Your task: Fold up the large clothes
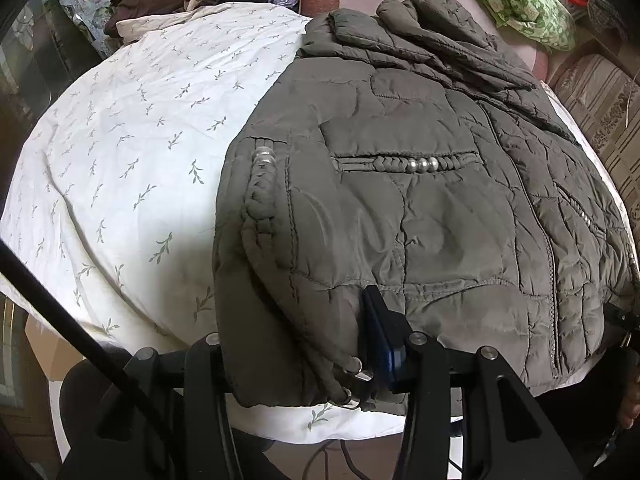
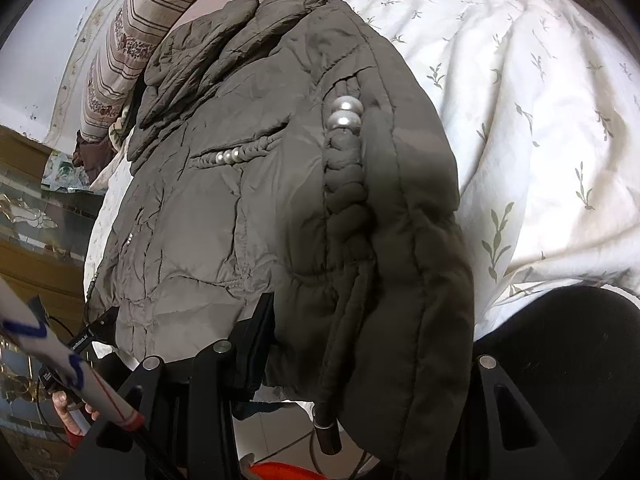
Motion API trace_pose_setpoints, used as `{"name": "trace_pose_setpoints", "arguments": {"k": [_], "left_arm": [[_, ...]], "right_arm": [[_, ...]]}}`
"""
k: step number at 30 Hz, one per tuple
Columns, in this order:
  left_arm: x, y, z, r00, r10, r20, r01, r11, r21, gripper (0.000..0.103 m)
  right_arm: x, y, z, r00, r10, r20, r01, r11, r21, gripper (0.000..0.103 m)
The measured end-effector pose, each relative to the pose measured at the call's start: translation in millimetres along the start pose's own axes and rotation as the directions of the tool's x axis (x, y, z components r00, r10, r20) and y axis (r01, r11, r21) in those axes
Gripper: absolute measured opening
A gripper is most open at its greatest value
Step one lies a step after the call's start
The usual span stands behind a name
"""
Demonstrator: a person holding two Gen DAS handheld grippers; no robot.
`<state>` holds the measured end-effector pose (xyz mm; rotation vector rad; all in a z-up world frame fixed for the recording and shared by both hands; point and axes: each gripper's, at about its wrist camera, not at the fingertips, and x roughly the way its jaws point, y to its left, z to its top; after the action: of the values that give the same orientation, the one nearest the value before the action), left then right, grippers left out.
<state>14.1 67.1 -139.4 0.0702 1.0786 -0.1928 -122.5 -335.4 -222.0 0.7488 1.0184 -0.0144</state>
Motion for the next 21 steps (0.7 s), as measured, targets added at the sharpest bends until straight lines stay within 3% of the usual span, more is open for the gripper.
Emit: {"name": "trace_pose_setpoints", "arguments": {"k": [6,13,21], "left_arm": [[-9.1,-6.4,-1.6,0.999,0.019,0.031,-0.019,1.0,0.015,0.025],[-27.8,-5.1,-0.7,0.998,0.014,0.064,-0.013,1.0,-0.012,0.02],[-67.2,3.2,-5.8,0.993,-0.036,0.108,0.042,0.998,-0.056,0.019]], "right_arm": [[-3.8,4.9,-0.4,1.0,-0.017,0.014,0.017,1.0,-0.016,0.035],[-17.8,9.8,1.3,0.999,-0.001,0.035,0.003,0.999,-0.039,0.022],[-45.7,17.8,-0.1,0.998,0.03,0.063,-0.025,0.997,-0.08,0.019]]}}
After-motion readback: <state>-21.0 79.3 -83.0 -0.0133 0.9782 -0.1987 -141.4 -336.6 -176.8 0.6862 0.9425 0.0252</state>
